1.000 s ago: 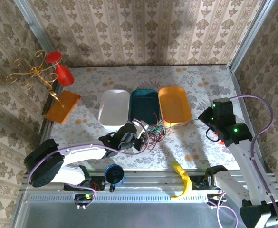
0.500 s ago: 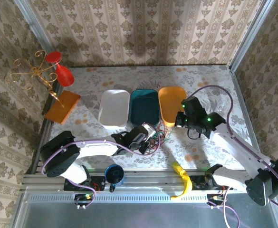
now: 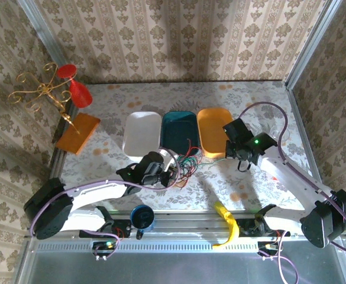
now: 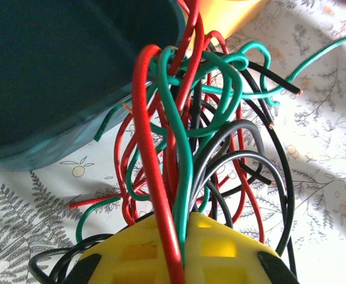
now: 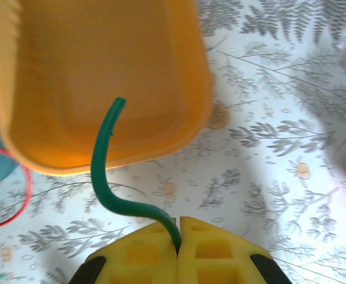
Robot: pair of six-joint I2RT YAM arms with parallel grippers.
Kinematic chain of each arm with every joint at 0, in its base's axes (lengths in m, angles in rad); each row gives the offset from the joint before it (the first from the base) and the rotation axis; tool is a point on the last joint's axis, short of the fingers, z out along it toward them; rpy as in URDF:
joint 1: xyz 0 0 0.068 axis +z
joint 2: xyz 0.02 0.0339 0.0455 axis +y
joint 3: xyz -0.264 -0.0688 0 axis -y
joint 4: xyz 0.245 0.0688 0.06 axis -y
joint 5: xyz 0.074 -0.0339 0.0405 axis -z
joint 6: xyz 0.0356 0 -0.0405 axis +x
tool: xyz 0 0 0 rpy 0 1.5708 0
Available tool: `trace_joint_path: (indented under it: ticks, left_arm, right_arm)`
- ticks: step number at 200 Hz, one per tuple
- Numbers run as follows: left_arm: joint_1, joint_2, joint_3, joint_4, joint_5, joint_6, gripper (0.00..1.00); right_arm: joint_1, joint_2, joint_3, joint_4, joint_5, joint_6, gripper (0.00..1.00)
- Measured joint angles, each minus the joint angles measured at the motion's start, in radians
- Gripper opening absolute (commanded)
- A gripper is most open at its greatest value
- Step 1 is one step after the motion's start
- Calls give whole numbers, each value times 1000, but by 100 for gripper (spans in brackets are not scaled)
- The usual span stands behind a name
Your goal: Untangle the cables
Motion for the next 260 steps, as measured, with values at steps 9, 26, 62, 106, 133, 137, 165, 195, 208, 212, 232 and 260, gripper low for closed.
trace_joint_path:
  ticks: [9,26,62,106,133,137,165,195,208,212,232,260]
  left_arm:
    - [12,-31,-20,11,15,-10,0]
    - [39,-98,-59,38,55,-31,0]
    - [92,-248,-99,73,150,-64,0]
    - [112,-336,-101,32,208,-66,0]
    - [112,-281,-96,-5,198,-61,0]
    - [108,-267,-93,-14,192,-59,0]
    - [79,-171,-69,-48,172,-48,0]
    - [54,-103,-35,-48,173,-44,0]
    - [50,-90,-24,-36,173,-44,0]
    - [50,-88,-23,-34,173,-44,0]
    - [49,-77,-21,-19,173,-44,0]
    - [51,-77,-24,2,173,-49,0]
  right_arm:
    - [-20,3,0,-13,5,-3,0]
    - [-55,5,0,-26,2,-6,0]
    - [-165,-10,0,-26,-70,-14,0]
    - [-258,-77,0,-5,-235,-43,0]
    - [-193,-90,0,26,-260,-80,0]
    - [-169,-92,0,35,-257,-87,0]
    - [18,-90,-1,115,-313,-148,0]
    - [131,-44,3,149,-367,-194,0]
    - [160,3,10,143,-367,-213,0]
    - [166,18,14,139,-365,-217,0]
    - [184,95,35,100,-325,-239,0]
    - [187,177,69,11,-161,-241,0]
